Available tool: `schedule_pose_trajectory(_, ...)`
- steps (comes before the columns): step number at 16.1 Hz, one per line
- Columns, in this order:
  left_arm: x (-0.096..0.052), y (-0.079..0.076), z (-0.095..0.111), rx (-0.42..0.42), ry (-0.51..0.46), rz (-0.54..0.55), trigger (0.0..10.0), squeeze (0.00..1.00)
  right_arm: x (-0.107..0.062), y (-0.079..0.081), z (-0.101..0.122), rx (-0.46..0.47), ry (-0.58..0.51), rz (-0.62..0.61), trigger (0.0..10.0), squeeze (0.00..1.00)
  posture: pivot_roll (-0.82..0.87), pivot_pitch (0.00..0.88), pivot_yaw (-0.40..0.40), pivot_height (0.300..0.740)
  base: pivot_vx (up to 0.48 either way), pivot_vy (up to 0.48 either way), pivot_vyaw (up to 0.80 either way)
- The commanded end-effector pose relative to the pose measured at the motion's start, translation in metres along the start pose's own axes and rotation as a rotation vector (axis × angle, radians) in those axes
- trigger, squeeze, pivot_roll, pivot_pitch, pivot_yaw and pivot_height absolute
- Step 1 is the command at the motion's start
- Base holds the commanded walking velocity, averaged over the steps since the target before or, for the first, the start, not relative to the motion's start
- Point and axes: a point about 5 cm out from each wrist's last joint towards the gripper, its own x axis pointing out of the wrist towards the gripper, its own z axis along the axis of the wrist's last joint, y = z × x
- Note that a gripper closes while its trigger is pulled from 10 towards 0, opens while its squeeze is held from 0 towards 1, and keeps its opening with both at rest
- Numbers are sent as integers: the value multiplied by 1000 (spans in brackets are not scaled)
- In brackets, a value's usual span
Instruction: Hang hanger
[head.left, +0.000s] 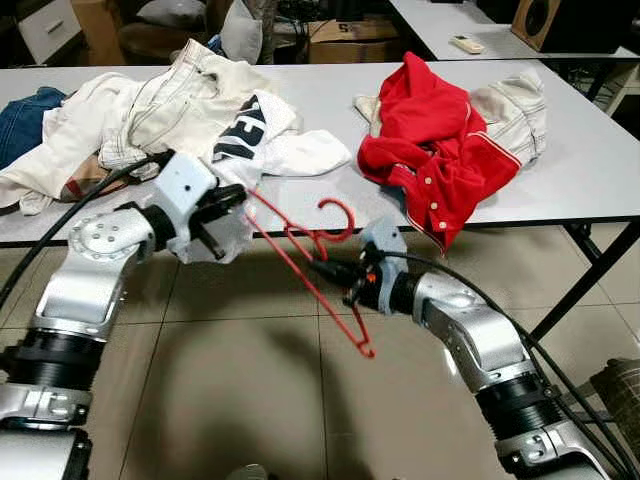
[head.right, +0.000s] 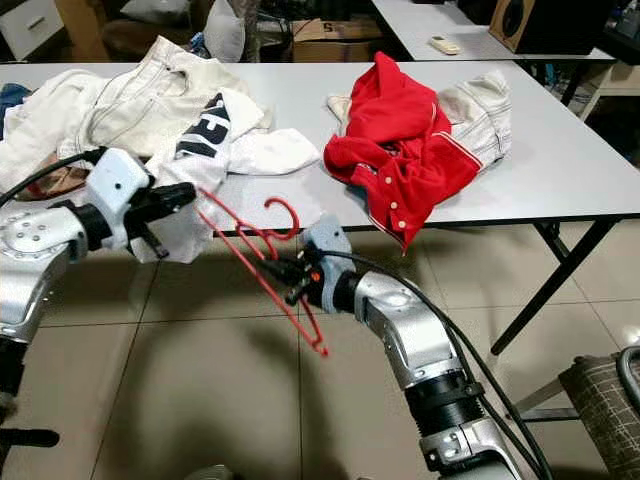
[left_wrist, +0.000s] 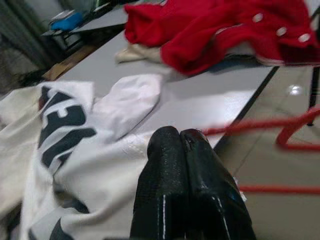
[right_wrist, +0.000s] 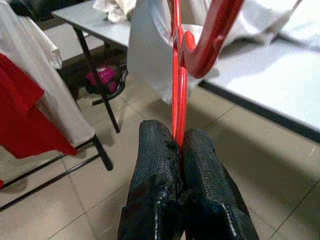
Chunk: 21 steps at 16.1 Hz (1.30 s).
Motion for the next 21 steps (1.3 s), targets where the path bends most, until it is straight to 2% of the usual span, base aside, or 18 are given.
schedule_pose_trajectory(1,1,-8,2,-5,-17,-64,0,0,2,1,-2,26,15,13,10000,0,5,0,24,740,0,0,0)
schedule_pose_trajectory(2,0,-18,1,-21,-13,-128,0,0,5,-1,-1,71,-4,-1,10000,0,5,0,23,740,0,0,0)
schedule_pose_trajectory(6,-9,-26,-15,-39,84,-186,0,0,8,-14,12,184,-111,-89,10000,0,7,0,17,740,0,0,0)
schedule_pose_trajectory(7,-13,-23,-19,-38,107,-165,0,0,7,-20,15,233,-143,-126,10000,0,10,0,14,740,0,0,0)
schedule_pose_trajectory(8,-21,-14,-23,-35,137,-98,0,0,5,-27,18,298,-179,-166,10000,0,12,0,13,740,0,0,0)
schedule_pose_trajectory(10,-26,-4,-23,-26,142,-25,0,0,5,-28,17,313,-183,-168,10000,0,14,0,13,740,0,0,0)
schedule_pose_trajectory(11,-27,1,-19,-33,108,44,0,0,6,-25,17,322,-185,-143,10000,0,14,0,20,740,0,0,0)
schedule_pose_trajectory(12,-25,2,-17,-47,83,90,9412,0,7,-23,17,329,-189,-125,10000,0,13,0,23,740,0,0,0)
schedule_pose_trajectory(13,-19,-1,-12,-106,4,176,10000,0,9,-19,18,337,-195,-97,10000,0,13,0,27,740,0,0,0)
schedule_pose_trajectory(14,-17,-3,-10,-139,-32,193,10000,1000,9,-18,18,340,-197,-90,10000,0,13,0,27,740,0,0,0)
schedule_pose_trajectory(16,-7,-13,-6,-255,-122,233,10000,1000,10,-16,19,350,-205,-65,10000,0,13,0,26,740,0,0,0)
schedule_pose_trajectory(17,8,-24,-13,-311,-108,333,10000,1000,10,-12,22,351,-214,-24,10000,0,8,0,27,740,0,0,0)
schedule_pose_trajectory(18,13,-27,-16,-318,-95,370,10000,1000,10,-11,24,348,-217,-9,10000,0,8,0,27,740,0,0,0)
schedule_pose_trajectory(19,19,-26,-20,-346,-95,466,10000,1000,9,-8,27,340,-226,22,10000,0,3,0,30,740,0,0,0)
schedule_pose_trajectory(21,25,-27,-18,-382,-129,472,10000,1000,8,-6,28,335,-228,38,10000,0,1,0,31,740,0,0,0)
